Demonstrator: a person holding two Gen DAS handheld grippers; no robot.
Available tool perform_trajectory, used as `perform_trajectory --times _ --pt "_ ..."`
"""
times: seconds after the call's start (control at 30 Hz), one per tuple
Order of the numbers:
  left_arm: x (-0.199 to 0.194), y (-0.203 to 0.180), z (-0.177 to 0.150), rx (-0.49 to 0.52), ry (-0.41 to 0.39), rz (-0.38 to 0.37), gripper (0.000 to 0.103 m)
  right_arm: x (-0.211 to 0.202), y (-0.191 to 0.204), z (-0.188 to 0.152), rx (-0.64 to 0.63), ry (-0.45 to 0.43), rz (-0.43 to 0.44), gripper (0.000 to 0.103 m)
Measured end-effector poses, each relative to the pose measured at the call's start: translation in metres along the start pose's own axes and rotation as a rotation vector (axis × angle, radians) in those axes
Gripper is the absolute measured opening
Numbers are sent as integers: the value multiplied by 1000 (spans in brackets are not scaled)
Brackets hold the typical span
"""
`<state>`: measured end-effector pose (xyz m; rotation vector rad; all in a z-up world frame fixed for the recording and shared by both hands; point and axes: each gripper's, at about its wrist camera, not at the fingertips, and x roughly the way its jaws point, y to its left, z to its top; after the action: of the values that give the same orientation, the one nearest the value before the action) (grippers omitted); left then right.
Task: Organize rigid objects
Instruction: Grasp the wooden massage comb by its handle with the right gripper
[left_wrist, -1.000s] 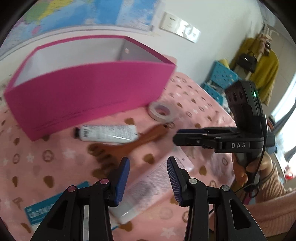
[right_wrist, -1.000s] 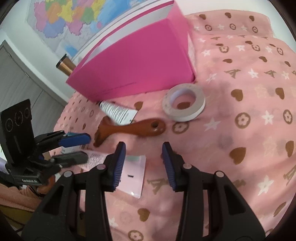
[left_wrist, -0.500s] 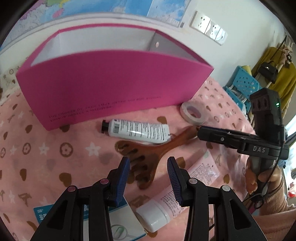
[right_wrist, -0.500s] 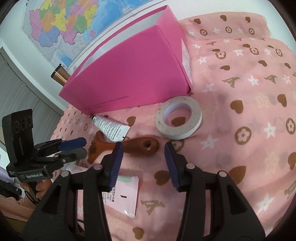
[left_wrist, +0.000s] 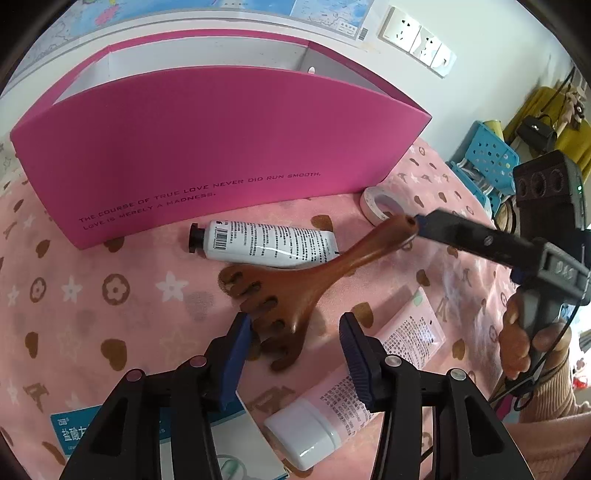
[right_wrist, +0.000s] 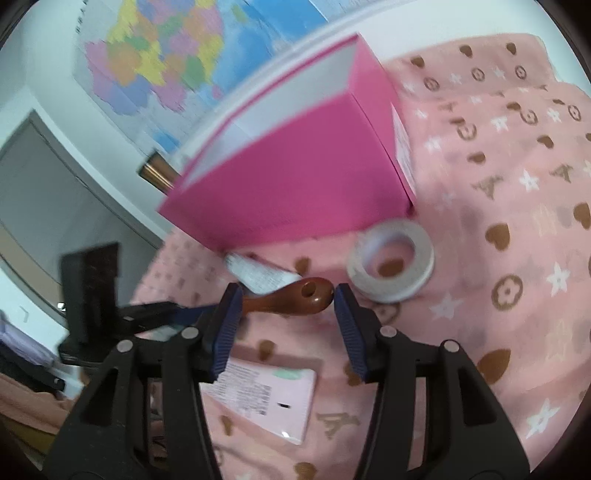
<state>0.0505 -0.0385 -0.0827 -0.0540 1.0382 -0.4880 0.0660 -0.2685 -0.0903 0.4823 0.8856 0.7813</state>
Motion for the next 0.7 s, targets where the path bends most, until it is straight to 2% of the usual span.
perform_trajectory --times 0.17,0.3,0.33,0.43,0.7 --pt "0 0 0 -4 -17 16 47 2 2 7 -8 -17 33 54" --pt "-1 6 -1 -28 -31 33 32 -5 3 10 -13 -48 140 54" --pt "-2 7 -1 -37 -34 26 32 -4 6 11 -27 -45 151 53" --pt "-2 7 -3 -38 -45 29 32 5 11 13 -55 -20 88 53" --pt "-3 5 -5 -26 -58 35 31 27 8 27 -29 15 60 51"
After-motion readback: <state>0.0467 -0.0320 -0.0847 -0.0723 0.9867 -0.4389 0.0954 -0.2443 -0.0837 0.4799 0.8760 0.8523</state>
